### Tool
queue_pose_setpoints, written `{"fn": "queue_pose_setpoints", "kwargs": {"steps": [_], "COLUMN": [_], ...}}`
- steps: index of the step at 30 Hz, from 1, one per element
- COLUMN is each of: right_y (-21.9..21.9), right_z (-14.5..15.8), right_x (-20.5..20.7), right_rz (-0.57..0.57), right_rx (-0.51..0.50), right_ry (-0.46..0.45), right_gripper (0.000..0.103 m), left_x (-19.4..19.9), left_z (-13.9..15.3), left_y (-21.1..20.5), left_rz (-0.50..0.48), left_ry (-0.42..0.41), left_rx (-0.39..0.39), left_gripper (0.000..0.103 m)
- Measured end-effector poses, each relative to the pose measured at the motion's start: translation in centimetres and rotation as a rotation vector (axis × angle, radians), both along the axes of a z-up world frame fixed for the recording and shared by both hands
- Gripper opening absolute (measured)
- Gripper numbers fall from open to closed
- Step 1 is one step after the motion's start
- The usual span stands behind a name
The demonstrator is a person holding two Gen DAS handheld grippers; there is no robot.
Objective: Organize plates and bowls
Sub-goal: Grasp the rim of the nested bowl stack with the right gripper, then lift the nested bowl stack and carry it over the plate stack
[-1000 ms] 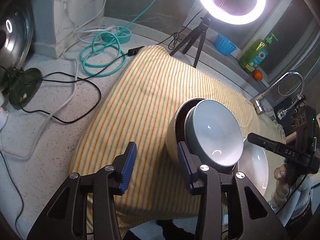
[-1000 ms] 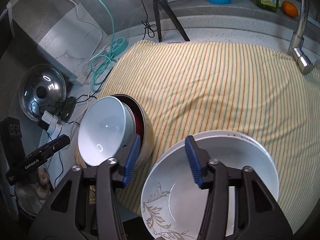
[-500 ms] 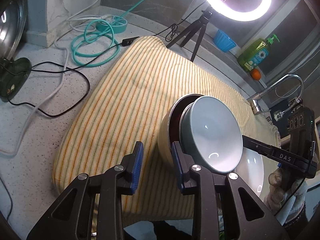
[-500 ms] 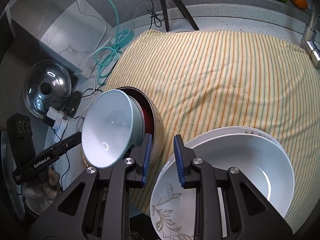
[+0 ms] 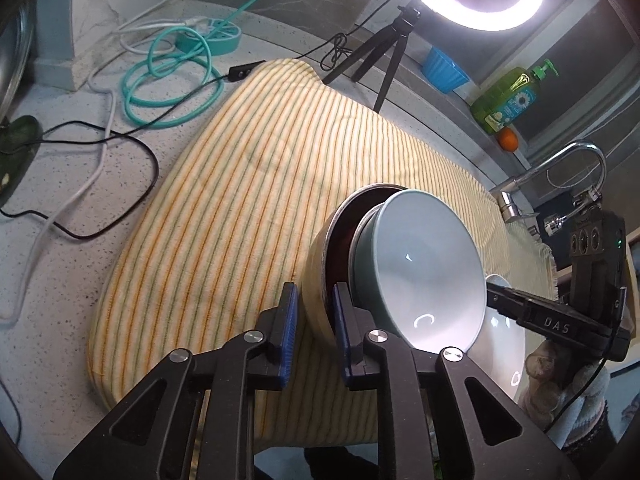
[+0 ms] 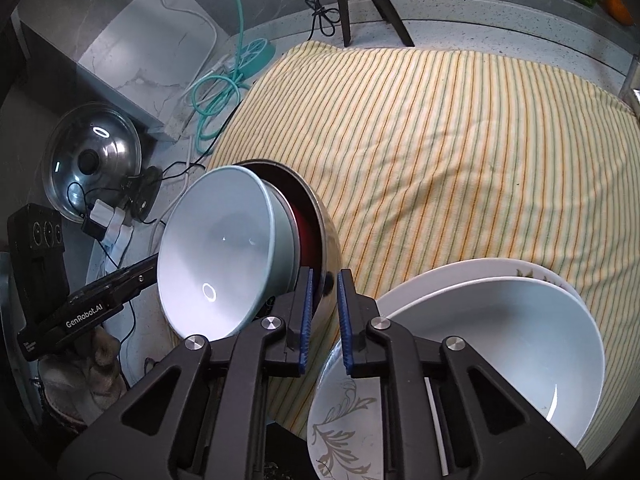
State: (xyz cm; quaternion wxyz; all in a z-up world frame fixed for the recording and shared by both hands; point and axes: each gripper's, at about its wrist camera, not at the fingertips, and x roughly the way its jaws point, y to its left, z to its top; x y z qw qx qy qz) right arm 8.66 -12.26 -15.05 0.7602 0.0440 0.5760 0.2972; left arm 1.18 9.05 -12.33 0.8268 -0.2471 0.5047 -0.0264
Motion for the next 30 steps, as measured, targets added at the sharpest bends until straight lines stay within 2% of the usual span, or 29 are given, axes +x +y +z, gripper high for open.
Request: {"fn": "queue_pose_setpoints", "kwargs": {"steps": [4,19,30], "right_y": [-0.2,-0.6,-2.0], "right_z": [-0.3,-0.5,2.5], "right_x": [0.3,0.4,-0.2], "right_rz": [-0.012,-0.035,-0.068], "right_rx": [0.020,0.041,0.084], "right_ry": [0.023,0.049,0.010], "right_gripper": [0.012,0.012,0.012], "left_x": [0.3,0.5,0.4], "left_z": [-0.6,0.2,3.5], "left_y": [0.0,-0.3,-1.4], "left_rz": [-0.004,-0.007,-0.033], "left_ry": [0.014,0.001,-0.066], "left_rx": [-0.039,-0.020,-0.011], "left_gripper": [0.011,0.010,0.010]}}
